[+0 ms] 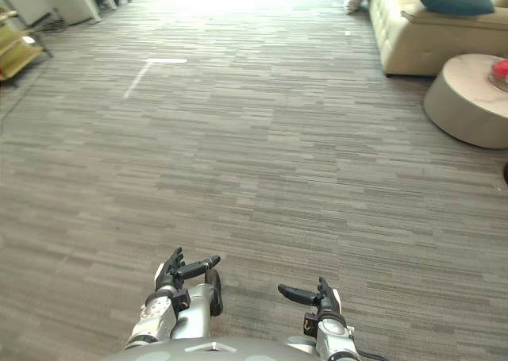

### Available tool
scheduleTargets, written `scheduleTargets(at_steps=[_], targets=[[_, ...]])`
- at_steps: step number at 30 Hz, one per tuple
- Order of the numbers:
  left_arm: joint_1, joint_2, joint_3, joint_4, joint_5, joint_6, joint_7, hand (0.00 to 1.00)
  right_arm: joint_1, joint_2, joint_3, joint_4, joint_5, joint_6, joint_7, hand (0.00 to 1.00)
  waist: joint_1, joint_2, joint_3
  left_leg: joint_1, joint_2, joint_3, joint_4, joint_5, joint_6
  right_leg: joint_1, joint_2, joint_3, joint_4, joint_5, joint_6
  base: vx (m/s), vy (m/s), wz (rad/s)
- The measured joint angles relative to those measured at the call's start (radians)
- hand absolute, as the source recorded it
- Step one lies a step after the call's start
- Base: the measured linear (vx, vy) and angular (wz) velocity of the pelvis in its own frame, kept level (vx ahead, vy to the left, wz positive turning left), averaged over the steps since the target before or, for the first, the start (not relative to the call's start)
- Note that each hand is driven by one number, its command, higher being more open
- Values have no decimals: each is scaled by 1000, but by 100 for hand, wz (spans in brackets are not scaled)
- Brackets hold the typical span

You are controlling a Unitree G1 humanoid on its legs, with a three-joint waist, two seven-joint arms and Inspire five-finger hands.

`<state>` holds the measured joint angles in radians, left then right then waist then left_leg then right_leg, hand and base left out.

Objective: Pick up cushions and gather them together orderly.

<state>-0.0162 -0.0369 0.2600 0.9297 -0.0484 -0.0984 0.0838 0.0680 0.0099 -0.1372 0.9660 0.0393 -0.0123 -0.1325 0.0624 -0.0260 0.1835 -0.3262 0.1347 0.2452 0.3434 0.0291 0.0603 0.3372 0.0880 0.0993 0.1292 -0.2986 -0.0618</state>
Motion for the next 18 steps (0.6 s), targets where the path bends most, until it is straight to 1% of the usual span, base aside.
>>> scheduleTargets(at_steps=[1, 2, 3, 4, 5, 6, 7, 8, 9, 10, 11, 12, 13, 14, 15, 16, 17, 18], targets=[[-6, 18, -1, 17, 0, 4, 0, 100, 14, 10, 0, 5, 0, 1, 1, 100, 0, -34, -14, 31, -20, 25, 29, -2, -17, -51, -33, -24, 172, -29, 45, 623, 206, -32], [-7, 34, -4, 19, 0, 9, 2, 100, 24, 19, -2, 8, -4, 3, 2, 100, 0, -74, -16, 85, -49, 50, 18, -36, -6, -183, -73, -75, 503, -1, 76, 609, 190, -23], [-8, 40, -9, 23, 0, 11, 5, 100, 26, 21, -6, 4, -2, 3, 2, 100, -1, -87, -16, 114, -67, 49, 9, -62, -13, -256, -101, -97, 662, 68, 95, 593, 153, 0], [-14, 47, -13, 43, 0, 17, 11, 100, 24, 19, -9, 1, -6, 1, 4, 100, -15, -85, -9, 171, -86, 41, -7, -110, -49, -352, -152, -134, 878, 163, 97, 470, 79, 7], [-17, 51, -17, 59, 0, 26, 16, 100, 19, 16, -8, -2, -18, -1, 5, 100, -15, -89, -8, 209, -97, 40, -8, -138, -46, -392, -181, -153, 958, 144, 81, 719, 103, -4], [-18, 49, -23, 79, 0, 33, 23, 100, 19, -6, 2, -21, -33, -5, 17, 100, -18, -65, 4, 305, -94, 39, -21, -196, -50, -452, -203, -179, 1020, 97, 57, 703, 75, -16], [-13, 46, -23, 79, -1, 35, 26, 100, 22, -12, 1, -32, -39, -10, 19, 100, -19, -48, 5, 354, -86, 37, -37, -219, -60, -490, -205, -194, 1014, 74, 52, 825, 37, -10], [3, 44, -33, 80, -4, 35, 28, 100, 23, -21, -2, -55, -38, -21, 18, 100, -26, -25, 7, 434, -61, 24, -72, -248, -74, -567, -205, -245, 945, 30, 41, 589, -27, 11], [6, 46, -45, 81, -9, 35, 30, 100, 19, -23, -2, -60, -38, -25, 16, 100, -31, -20, 9, 464, -50, 17, -88, -255, -77, -598, -207, -271, 897, 18, 37, 619, -102, 31], [7, 46, -55, 86, -10, 35, 30, 100, 7, -24, -2, -59, -38, -30, 14, 100, -36, -19, 10, 505, -32, 6, -122, -268, -90, -656, -209, -307, 789, 16, 36, 491, -121, 32], [6, 47, -60, 88, -10, 35, 29, 100, 0, -24, -2, -58, -38, -32, 14, 100, -39, -20, 11, 526, -23, -2, -144, -274, -101, -687, -210, -315, 707, 26, 49, 621, -207, 43], [3, 48, -71, 98, -10, 35, 26, 100, -8, -23, -1, -58, -38, -34, 15, 100, -45, -27, 12, 567, -17, -15, -182, -291, -129, -715, -211, -304, 519, 71, 98, 649, -256, 48], [3, 58, -91, 115, -9, 35, 23, 100, -13, -19, -11, -55, -33, -33, 19, 100, -50, -40, 13, 619, -21, -43, -211, -307, -150, -704, -216, -303, 452, 186, 35, 690, -280, 41], [-9, 51, -99, 135, -8, 36, 19, 100, -23, -21, -19, -45, -36, -32, 20, 100, -48, -18, 15, 636, -11, -65, -220, -305, -135, -698, -203, -312, 478, 159, 10, 716, -277, 27], [-10, 33, -104, 135, -7, 38, 8, 100, -27, -28, -25, -42, -38, -31, 18, 100, -48, -4, 10, 630, -15, -94, -209, -283, -123, -698, -201, -315, 509, 107, 5, 689, -255, 16], [-11, 20, -112, 131, -5, 36, 3, 100, -27, -28, -43, -39, -37, -32, 17, 100, -49, 5, 10, 622, -15, -101, -168, -263, -140, -684, -204, -327, 533, 66, -12, 650, -237, 28], [-10, 6, -114, 131, 2, 35, 3, 100, -26, -27, -62, -35, -34, -20, 18, 100, -55, 21, 5, 600, 9, -106, -72, -249, -166, -641, -195, -353, 528, 27, -25, 683, -274, 45], [-8, -3, -116, 131, 3, 35, 2, 100, -22, -29, -59, -35, -38, -17, 17, 100, -67, 28, 2, 551, 28, -145, 66, -238, -201, -593, -187, -378, 502, 7, -23, 527, -223, 58]])
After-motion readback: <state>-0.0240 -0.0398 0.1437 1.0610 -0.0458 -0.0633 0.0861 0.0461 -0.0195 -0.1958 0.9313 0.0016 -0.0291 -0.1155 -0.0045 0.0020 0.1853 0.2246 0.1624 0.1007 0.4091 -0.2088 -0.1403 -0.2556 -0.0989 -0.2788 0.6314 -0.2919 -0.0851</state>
